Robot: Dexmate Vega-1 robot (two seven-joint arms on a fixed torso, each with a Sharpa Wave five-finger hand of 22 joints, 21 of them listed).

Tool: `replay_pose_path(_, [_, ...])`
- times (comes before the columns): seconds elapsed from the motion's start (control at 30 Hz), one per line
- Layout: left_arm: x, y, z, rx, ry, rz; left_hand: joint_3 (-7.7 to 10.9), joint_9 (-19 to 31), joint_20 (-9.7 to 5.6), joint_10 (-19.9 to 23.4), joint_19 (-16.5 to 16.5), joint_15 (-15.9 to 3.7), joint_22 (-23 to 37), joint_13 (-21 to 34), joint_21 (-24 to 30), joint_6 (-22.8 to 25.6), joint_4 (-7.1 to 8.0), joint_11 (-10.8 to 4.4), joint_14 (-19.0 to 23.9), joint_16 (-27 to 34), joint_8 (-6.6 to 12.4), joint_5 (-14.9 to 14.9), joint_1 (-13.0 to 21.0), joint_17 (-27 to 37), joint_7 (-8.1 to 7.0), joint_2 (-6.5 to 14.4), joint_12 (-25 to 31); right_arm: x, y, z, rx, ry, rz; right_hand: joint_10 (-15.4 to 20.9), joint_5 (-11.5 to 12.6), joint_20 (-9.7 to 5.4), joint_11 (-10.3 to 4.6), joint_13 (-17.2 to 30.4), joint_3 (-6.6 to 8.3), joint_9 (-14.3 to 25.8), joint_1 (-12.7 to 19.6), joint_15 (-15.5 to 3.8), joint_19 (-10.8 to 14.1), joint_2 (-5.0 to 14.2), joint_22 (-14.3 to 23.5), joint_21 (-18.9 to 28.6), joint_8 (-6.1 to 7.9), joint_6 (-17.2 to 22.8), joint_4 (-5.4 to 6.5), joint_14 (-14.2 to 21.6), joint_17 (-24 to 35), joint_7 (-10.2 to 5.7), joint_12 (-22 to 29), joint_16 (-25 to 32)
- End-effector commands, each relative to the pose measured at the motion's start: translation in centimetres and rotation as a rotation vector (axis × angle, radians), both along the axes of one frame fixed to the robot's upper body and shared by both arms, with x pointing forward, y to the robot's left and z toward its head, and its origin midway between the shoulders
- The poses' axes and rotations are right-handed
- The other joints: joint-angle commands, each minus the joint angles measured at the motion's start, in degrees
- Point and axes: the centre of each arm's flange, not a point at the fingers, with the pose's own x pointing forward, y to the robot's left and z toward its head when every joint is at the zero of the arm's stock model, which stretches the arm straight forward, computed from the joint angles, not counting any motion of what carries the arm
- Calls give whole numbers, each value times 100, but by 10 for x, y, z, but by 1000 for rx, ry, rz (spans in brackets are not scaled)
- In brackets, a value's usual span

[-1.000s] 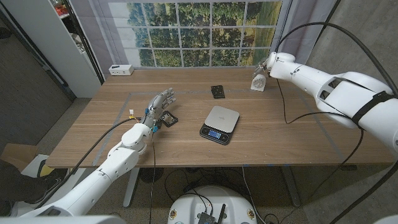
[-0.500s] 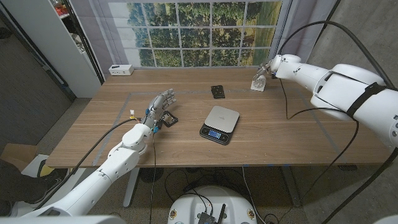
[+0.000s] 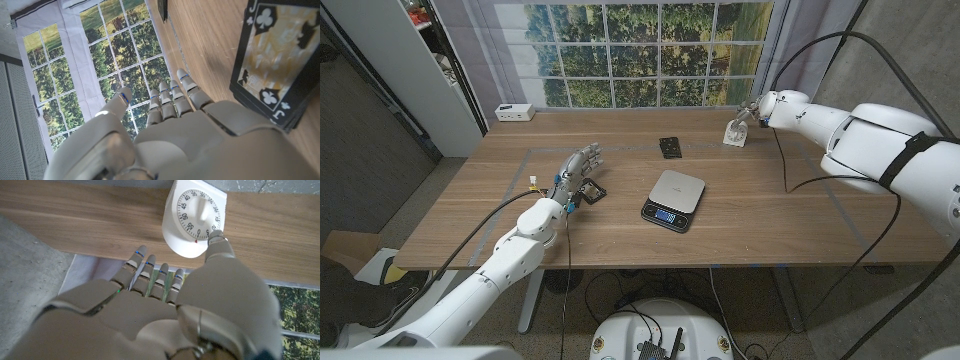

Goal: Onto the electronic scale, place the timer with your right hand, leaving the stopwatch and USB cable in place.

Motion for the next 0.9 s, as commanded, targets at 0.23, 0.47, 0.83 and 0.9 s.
replay_pose_path(0.23, [3,1,3,4,3,3,-7,27,31,54,-23,-33,18,17,-23,65,-32,-10,53,21,54,19,9,18,4,11,42,5,0,-22,26,7,14,313,93,-57,-73,109,39,16,218,-1040,217,73,17,49,109,375,-29,273,156,-33,141,209])
replay_pose_path(0.47, [4,0,3,4,9,8,-8,28,37,52,-15,-31,19,23,-28,78,-32,-6,50,18,54,19,4,18,2,11,40,6,-3,-29,34,2,32,511,135,-181,-123,209,112,18,491,-1063,388,219,24,69,181,722,-75,463,309,-136,241,379])
replay_pose_path(0.83, [5,0,1,1,12,11,-8,28,40,59,-13,-22,20,29,-36,86,-35,4,55,17,52,20,1,18,5,13,41,5,-11,-31,103,-8,15,1394,-279,-499,-325,936,153,137,1503,-1121,942,520,86,194,320,1986,-77,1642,1507,-217,976,1482])
replay_pose_path(0.9, [5,0,0,0,10,9,-9,28,42,61,-12,-23,20,30,-38,85,-35,1,54,16,51,20,0,18,4,12,42,5,-13,-31,122,-8,19,1644,-366,-526,-325,1090,154,182,1603,-1121,1002,557,99,227,349,2168,-62,1804,1726,-208,1188,1634])
